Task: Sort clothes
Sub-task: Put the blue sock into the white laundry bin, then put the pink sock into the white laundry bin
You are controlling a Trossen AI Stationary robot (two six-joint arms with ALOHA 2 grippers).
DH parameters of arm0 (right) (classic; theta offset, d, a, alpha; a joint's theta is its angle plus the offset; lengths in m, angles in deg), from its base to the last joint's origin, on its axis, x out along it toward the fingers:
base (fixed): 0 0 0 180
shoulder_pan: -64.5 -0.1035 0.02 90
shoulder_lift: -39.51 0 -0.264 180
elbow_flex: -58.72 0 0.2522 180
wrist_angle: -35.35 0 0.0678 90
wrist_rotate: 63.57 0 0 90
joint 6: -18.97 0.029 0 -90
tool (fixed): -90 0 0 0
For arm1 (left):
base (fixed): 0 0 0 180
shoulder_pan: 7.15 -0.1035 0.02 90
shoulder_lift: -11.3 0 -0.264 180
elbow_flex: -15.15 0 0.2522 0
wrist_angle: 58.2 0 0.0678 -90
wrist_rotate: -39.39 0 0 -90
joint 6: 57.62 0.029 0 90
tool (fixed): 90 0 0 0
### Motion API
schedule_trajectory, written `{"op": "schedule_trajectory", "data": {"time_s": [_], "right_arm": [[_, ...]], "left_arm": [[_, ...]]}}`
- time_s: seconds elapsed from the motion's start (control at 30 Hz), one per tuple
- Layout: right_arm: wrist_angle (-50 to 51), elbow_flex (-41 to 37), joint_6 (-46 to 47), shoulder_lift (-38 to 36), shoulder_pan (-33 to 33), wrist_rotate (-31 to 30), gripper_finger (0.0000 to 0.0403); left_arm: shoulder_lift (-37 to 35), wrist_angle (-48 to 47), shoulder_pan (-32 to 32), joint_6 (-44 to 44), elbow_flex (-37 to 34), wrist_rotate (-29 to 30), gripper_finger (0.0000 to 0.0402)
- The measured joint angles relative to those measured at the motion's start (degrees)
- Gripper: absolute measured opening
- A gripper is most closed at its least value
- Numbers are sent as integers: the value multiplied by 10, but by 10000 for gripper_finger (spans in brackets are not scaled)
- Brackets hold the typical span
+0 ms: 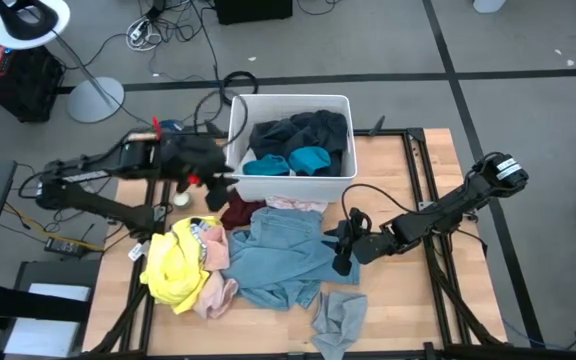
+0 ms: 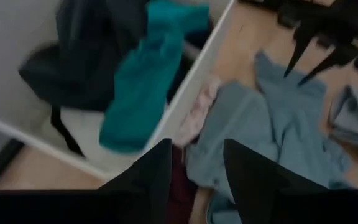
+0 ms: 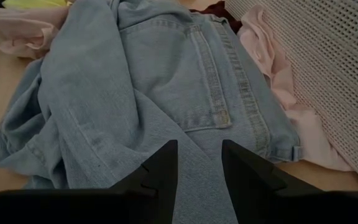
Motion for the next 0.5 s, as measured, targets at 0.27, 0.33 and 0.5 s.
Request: {"op": "schedule_trajectory", "data": {"time_s": [0.27,0.33,0.5], "right_arm": [[0,0,1,0,0,1,126],[0,0,1,0,0,3,126],[0,0,1,0,0,3,126]], "left_arm": [[-127,86,76,-110,-221,25,152],[-147,93,94,-146,-259,25,152],[-165,96,139,-218,-322,26,152]]}}
